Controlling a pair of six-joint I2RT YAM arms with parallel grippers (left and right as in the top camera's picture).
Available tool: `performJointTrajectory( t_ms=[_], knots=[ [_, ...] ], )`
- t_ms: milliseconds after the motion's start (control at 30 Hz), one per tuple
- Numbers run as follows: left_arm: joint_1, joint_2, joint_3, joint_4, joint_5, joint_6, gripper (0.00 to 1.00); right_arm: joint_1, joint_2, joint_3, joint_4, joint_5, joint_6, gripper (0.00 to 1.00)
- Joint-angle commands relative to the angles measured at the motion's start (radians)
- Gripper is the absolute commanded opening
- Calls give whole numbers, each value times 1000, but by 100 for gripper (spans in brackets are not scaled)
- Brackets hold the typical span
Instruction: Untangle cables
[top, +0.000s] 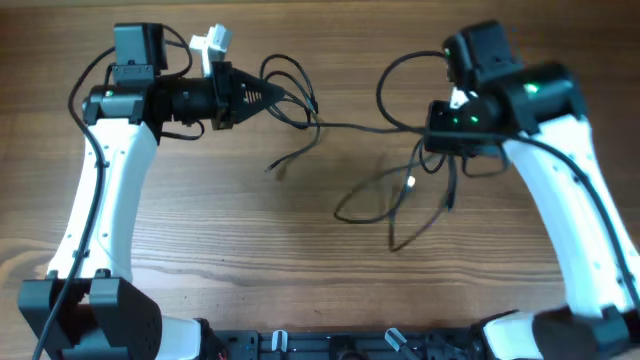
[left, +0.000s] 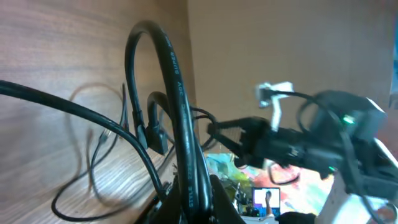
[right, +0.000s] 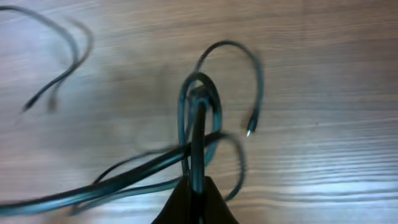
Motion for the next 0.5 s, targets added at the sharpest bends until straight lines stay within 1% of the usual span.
performJointTrajectory(
  t_ms=[0, 67, 133, 167, 267, 333, 467],
  knots=[
    [48, -8, 8, 21, 42, 21, 4, -23, 37, -5, 56, 91, 27, 4],
    [89, -8, 8, 18, 4, 55, 4, -64, 31, 20, 82, 59, 21, 4],
    [129, -8, 8, 17, -51, 54, 4, -105, 29, 51, 82, -1, -12, 4],
    [160, -8, 8, 18, -72, 53, 4, -145, 24, 69, 82, -71, -48, 4],
    [259, -8, 9, 32, -77, 33, 4, -227, 19, 73, 79, -196, -106, 4],
    [326, -8, 9, 47, -53, -2, 4, -274, 19, 71, 70, -247, -132, 4],
    [453, -12, 9, 73, 66, -3, 4, -339, 23, 60, 61, -246, -165, 4]
  ],
)
